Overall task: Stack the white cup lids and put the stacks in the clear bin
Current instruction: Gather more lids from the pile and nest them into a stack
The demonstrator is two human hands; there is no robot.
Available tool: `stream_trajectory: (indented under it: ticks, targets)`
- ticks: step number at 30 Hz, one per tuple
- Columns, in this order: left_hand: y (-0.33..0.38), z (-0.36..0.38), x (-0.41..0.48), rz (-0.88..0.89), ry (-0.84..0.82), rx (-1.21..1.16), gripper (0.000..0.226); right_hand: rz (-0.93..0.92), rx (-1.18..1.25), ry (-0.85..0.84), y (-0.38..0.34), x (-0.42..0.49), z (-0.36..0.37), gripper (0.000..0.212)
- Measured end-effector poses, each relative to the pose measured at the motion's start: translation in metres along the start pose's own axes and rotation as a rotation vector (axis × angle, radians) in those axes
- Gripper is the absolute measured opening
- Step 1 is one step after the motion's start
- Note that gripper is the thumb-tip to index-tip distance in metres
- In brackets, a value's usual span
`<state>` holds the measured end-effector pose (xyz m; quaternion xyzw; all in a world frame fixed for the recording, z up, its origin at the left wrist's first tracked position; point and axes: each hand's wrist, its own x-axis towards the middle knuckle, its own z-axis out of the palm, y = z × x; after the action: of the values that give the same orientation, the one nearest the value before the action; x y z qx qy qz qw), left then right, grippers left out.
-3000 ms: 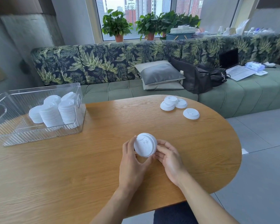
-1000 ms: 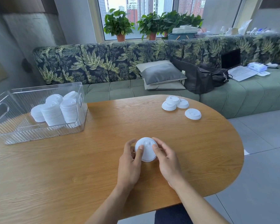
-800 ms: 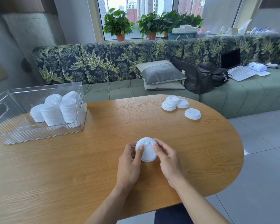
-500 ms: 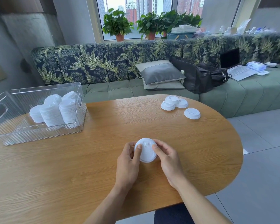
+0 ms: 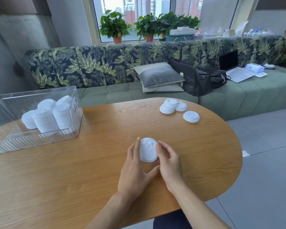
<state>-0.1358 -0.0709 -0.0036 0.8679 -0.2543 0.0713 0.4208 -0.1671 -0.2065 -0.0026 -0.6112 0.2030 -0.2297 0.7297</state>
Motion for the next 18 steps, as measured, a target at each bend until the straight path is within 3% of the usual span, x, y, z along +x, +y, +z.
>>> stream_trajectory:
  ticks: [3, 11, 18]
  targets:
    - [-0.001, 0.006, 0.008, 0.067, 0.037, 0.074, 0.106, -0.021, -0.022, 0.036, -0.001, 0.002, 0.003, 0.027]
    - [0.016, 0.047, 0.052, 0.006, 0.037, 0.075, 0.09, -0.096, -0.161, 0.121, -0.011, 0.033, -0.034, 0.023]
    - [0.013, 0.083, 0.109, -0.01, 0.029, 0.14, 0.09, -0.2, -0.599, 0.286, -0.019, 0.099, -0.094, 0.032]
